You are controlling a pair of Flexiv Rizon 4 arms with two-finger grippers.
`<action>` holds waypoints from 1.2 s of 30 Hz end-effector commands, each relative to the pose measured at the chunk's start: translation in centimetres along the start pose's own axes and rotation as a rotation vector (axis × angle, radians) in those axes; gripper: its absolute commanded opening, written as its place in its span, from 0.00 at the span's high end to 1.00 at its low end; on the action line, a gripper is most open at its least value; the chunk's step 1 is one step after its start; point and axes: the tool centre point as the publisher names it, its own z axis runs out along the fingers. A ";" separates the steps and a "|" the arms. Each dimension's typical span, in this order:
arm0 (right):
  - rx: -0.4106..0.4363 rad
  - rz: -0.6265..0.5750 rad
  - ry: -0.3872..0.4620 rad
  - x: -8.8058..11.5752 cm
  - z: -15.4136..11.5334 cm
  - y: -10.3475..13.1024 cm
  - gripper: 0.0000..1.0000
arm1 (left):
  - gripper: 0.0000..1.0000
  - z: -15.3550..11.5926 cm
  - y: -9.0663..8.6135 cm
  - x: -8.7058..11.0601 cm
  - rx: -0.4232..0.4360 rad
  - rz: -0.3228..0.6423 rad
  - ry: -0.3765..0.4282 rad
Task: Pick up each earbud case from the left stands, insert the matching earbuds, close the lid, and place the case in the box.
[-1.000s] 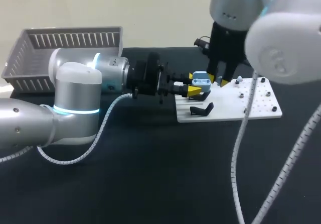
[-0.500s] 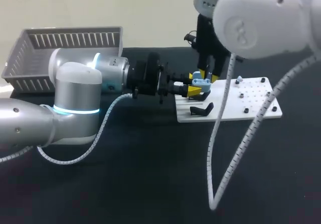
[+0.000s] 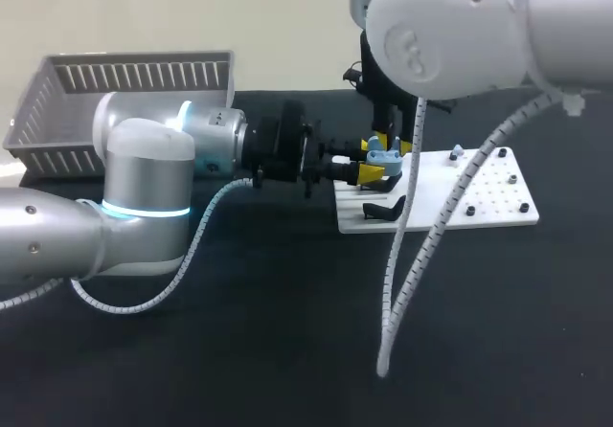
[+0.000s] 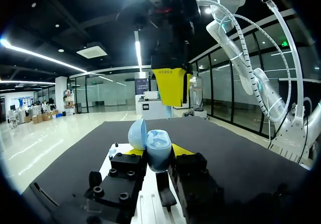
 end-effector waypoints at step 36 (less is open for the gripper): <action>-0.041 -0.002 0.054 -1.9 2.1 0.9 1.00 | 1.00 0.0 -0.1 0.1 -0.004 0.004 -0.004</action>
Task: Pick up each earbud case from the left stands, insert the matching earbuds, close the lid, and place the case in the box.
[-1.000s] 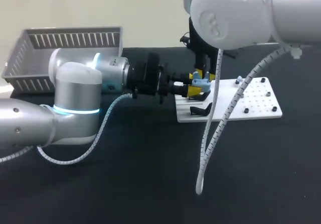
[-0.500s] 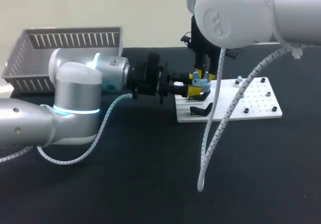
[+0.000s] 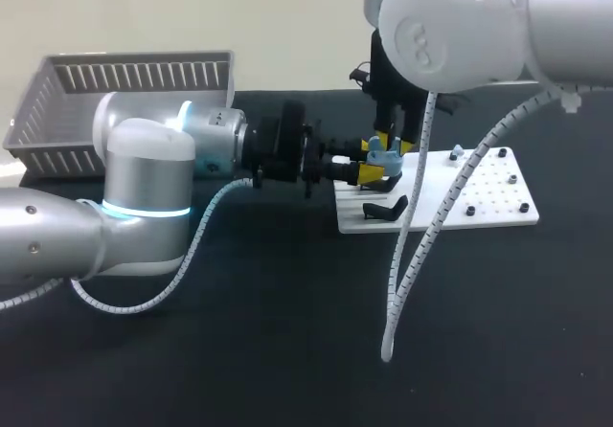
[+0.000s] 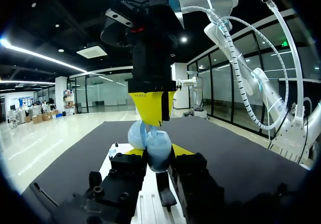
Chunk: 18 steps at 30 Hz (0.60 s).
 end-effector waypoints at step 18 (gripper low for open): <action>-0.050 -0.020 0.023 -0.2 0.6 -0.1 1.00 | 1.00 0.0 -0.1 0.1 -0.004 0.004 -0.004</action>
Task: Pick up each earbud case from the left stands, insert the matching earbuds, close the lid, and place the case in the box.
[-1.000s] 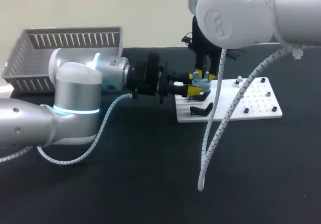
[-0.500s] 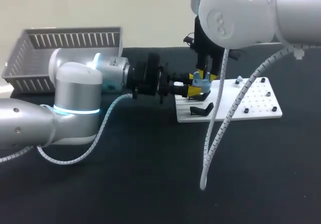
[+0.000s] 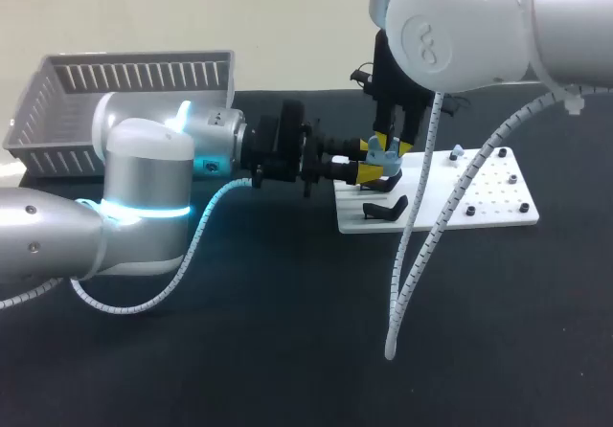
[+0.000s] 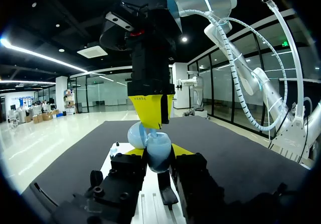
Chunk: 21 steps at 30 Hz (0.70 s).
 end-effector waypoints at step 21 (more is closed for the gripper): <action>-0.176 -0.036 0.039 1.9 -1.5 -1.3 0.04 | 1.00 0.1 -0.3 0.0 -0.002 0.004 -0.005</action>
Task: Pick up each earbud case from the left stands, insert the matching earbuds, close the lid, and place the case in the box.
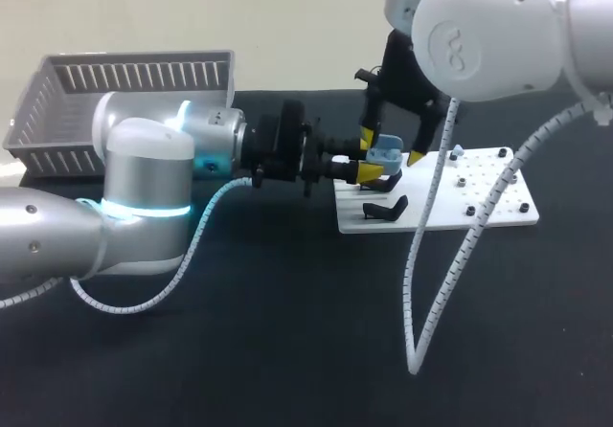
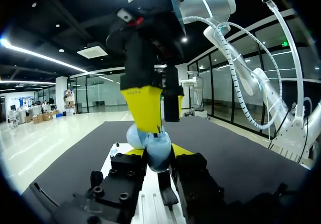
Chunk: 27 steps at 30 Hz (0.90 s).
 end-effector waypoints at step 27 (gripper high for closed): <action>-0.235 -0.393 -0.349 -5.1 -2.8 -8.1 0.38 | 1.00 0.1 -0.3 0.0 -0.003 0.004 -0.003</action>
